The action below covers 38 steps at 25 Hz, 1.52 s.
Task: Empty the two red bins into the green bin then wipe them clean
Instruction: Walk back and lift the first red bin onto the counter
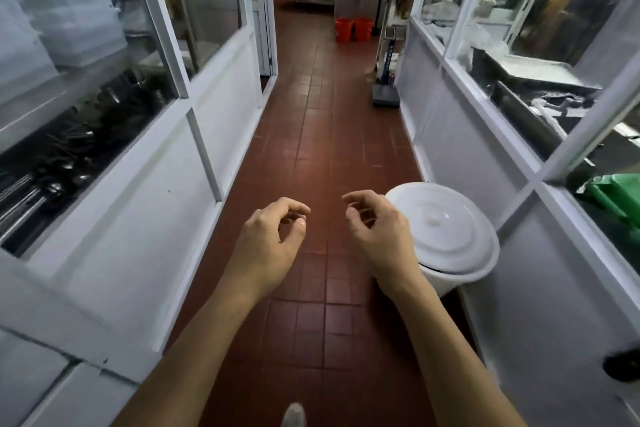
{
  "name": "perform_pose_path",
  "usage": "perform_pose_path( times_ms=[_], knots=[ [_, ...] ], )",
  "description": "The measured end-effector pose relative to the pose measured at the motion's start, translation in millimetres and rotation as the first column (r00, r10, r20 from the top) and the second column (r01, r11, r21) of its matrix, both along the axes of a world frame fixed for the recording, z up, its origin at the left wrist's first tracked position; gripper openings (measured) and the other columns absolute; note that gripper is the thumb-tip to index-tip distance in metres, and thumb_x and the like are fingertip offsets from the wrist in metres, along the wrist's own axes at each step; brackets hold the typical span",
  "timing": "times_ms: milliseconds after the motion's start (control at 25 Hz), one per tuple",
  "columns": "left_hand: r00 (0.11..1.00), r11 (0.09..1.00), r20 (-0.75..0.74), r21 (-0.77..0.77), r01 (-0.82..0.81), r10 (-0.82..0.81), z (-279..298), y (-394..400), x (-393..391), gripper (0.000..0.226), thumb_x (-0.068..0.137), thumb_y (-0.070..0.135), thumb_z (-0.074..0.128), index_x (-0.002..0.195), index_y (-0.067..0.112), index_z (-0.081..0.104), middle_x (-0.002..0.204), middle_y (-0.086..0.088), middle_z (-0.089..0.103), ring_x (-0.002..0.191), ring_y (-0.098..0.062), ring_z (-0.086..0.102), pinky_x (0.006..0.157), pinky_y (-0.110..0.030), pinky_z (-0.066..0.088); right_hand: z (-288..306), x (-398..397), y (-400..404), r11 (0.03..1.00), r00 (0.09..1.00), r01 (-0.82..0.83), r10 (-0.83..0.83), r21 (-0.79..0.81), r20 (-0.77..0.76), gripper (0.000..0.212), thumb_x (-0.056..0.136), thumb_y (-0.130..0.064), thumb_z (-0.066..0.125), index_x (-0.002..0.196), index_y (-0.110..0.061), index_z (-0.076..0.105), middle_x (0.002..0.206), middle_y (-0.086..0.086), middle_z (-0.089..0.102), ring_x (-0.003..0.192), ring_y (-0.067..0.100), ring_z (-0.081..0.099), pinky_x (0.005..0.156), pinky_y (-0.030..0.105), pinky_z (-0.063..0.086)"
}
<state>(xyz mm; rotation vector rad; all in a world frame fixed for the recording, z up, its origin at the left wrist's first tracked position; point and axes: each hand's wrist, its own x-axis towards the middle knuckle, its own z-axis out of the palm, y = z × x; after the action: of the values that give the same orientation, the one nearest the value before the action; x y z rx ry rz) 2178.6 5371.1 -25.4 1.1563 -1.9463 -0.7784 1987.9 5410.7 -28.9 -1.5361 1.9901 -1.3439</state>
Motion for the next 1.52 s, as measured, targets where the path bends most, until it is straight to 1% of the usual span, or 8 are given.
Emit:
perform_pose_path(
  times_ms=[160,280,560,640,800,1080,1280,1520],
  knots=[
    [1.000,1.000,-0.012,-0.005,0.029,-0.029,9.7,-99.4,-13.2,0.015,0.096,0.028,0.058,0.106,0.033,0.068,0.099,0.017,0.071,0.100,-0.008,0.066,0.090,-0.042,0.055,7.3,-13.0,-96.9,0.999,0.999,0.034,-0.034,-0.019,0.002,0.017,0.093,-0.019,0.063,0.103,-0.030,0.072,0.092,-0.012,0.068,0.082,0.001,0.063,0.072,0.008,0.044],
    [0.999,0.999,-0.010,0.021,0.034,-0.033,12.0,-166.1,-22.9,0.015,0.098,0.024,0.060,0.106,0.034,0.067,0.100,0.017,0.070,0.101,-0.007,0.065,0.091,-0.040,0.055,9.6,-21.8,-161.4,0.999,0.999,0.037,-0.037,-0.009,0.003,0.017,0.093,-0.020,0.062,0.104,-0.030,0.072,0.094,-0.013,0.068,0.084,0.000,0.063,0.073,0.011,0.046],
    [1.000,0.998,-0.012,0.049,0.024,-0.023,-0.3,-316.5,-51.4,0.015,0.098,0.023,0.061,0.106,0.033,0.068,0.100,0.019,0.070,0.101,-0.006,0.064,0.091,-0.041,0.054,-1.4,-54.6,-312.2,0.999,0.998,0.035,-0.036,0.011,0.046,0.016,0.095,-0.021,0.062,0.104,-0.030,0.072,0.095,-0.013,0.069,0.086,-0.001,0.064,0.071,0.006,0.044],
    [1.000,0.999,-0.007,0.041,0.017,-0.017,-0.3,-368.9,-68.8,0.015,0.098,0.023,0.060,0.106,0.033,0.068,0.100,0.019,0.070,0.100,-0.006,0.064,0.091,-0.040,0.054,-5.6,-71.1,-363.9,0.999,0.997,0.033,-0.033,0.001,0.065,0.016,0.094,-0.021,0.062,0.103,-0.031,0.072,0.096,-0.012,0.069,0.087,0.000,0.064,0.072,0.008,0.045],
    [1.000,0.998,0.011,0.065,0.023,-0.024,5.0,-473.8,-110.5,0.016,0.098,0.024,0.060,0.106,0.036,0.067,0.099,0.020,0.070,0.101,-0.004,0.064,0.091,-0.039,0.054,-3.6,-110.4,-470.2,0.999,0.994,0.035,-0.033,-0.014,0.103,0.016,0.095,-0.021,0.061,0.105,-0.030,0.071,0.097,-0.011,0.069,0.089,0.002,0.065,0.078,0.020,0.052],
    [1.000,0.999,0.006,0.036,0.004,-0.004,14.3,-631.5,-161.5,0.015,0.098,0.024,0.061,0.106,0.035,0.067,0.099,0.019,0.071,0.100,-0.010,0.065,0.090,-0.041,0.054,7.9,-160.1,-628.6,1.000,0.998,0.005,-0.006,0.001,0.058,0.016,0.095,-0.022,0.060,0.105,-0.030,0.071,0.095,-0.011,0.068,0.085,0.001,0.064,0.075,0.012,0.049],
    [1.000,0.999,-0.022,0.043,0.001,0.000,11.8,-749.9,-197.2,0.016,0.098,0.023,0.061,0.105,0.035,0.068,0.100,0.018,0.071,0.102,-0.009,0.065,0.091,-0.041,0.054,6.7,-198.1,-739.6,1.000,1.000,0.021,-0.021,-0.004,0.023,0.017,0.095,-0.022,0.060,0.105,-0.030,0.071,0.096,-0.012,0.068,0.086,0.001,0.063,0.076,0.015,0.049],
    [0.999,0.998,-0.030,0.039,0.039,-0.038,4.5,-920.0,-235.4,0.015,0.098,0.024,0.060,0.106,0.035,0.067,0.099,0.020,0.071,0.101,-0.009,0.065,0.091,-0.042,0.054,3.8,-235.0,-898.6,0.997,0.997,0.078,-0.078,0.006,0.013,0.016,0.096,-0.024,0.060,0.106,-0.032,0.070,0.098,-0.014,0.068,0.089,0.000,0.063,0.079,0.017,0.051]
  ],
)
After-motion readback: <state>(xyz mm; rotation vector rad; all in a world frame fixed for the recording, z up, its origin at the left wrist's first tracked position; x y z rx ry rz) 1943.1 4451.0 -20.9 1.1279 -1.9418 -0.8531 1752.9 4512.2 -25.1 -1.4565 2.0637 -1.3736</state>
